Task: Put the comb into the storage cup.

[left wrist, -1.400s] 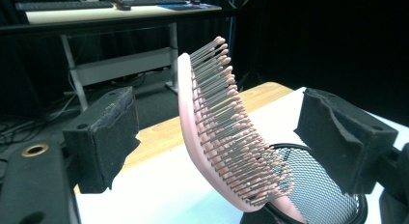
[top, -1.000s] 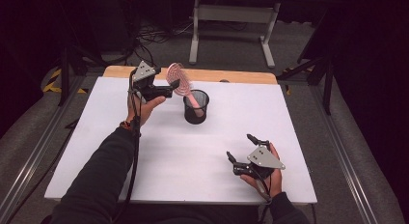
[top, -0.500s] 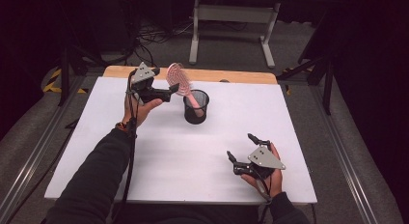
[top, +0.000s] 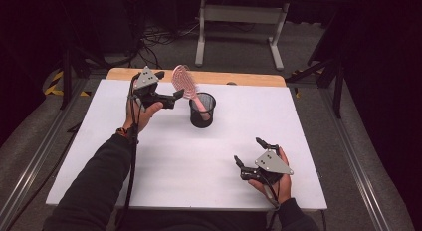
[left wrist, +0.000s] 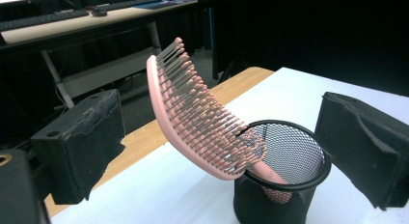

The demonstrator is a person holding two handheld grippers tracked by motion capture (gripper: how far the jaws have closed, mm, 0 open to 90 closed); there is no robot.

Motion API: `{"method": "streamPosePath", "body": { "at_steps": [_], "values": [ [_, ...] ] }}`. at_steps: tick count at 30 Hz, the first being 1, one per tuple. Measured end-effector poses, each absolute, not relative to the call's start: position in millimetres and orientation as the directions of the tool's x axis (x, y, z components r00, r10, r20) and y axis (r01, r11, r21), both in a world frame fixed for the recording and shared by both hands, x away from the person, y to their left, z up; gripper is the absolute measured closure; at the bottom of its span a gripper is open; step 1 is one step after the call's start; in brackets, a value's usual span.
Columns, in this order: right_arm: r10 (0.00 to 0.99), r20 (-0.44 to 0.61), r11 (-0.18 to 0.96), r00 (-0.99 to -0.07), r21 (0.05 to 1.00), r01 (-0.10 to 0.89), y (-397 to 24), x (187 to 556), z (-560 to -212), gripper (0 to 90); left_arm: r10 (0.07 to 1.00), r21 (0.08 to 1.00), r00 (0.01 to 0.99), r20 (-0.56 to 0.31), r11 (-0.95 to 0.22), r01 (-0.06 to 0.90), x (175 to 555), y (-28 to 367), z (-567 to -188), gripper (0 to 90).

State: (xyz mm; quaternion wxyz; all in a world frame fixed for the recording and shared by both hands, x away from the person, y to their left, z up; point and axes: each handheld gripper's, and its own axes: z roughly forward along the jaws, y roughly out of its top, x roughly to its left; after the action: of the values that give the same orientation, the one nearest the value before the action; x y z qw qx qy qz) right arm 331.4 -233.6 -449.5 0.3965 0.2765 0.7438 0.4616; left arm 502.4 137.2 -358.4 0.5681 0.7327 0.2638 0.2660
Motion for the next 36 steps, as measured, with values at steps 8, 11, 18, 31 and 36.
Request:
{"method": "streamPosePath", "body": {
  "at_steps": [8,11,18,31,36],
  "values": [
    [0.777,-0.338,0.422,-0.531,0.906,0.040,-233.2,331.0,-449.2,11.4,0.676,0.965,0.725,0.130,-0.256,0.065,496.1,136.3,-363.2,5.7],
    [0.776,-0.340,0.423,-0.532,0.905,0.039,-233.1,331.2,-449.3,11.3,0.667,0.961,0.731,0.144,-0.271,0.058,494.1,136.4,-363.5,6.1],
    [0.775,-0.341,0.424,-0.531,0.905,0.038,-233.0,331.0,-449.1,11.3,0.647,0.957,0.745,0.163,-0.288,0.042,486.5,134.2,-366.4,6.3],
    [0.774,-0.342,0.425,-0.532,0.905,0.036,-232.0,330.7,-449.2,11.3,0.618,0.948,0.763,0.191,-0.317,0.018,472.4,134.7,-369.9,6.4],
    [0.773,-0.341,0.425,-0.534,0.904,0.037,-232.0,330.9,-449.4,11.3,0.608,0.950,0.773,0.182,-0.311,0.021,468.7,136.2,-371.3,6.4]
  ]
}}
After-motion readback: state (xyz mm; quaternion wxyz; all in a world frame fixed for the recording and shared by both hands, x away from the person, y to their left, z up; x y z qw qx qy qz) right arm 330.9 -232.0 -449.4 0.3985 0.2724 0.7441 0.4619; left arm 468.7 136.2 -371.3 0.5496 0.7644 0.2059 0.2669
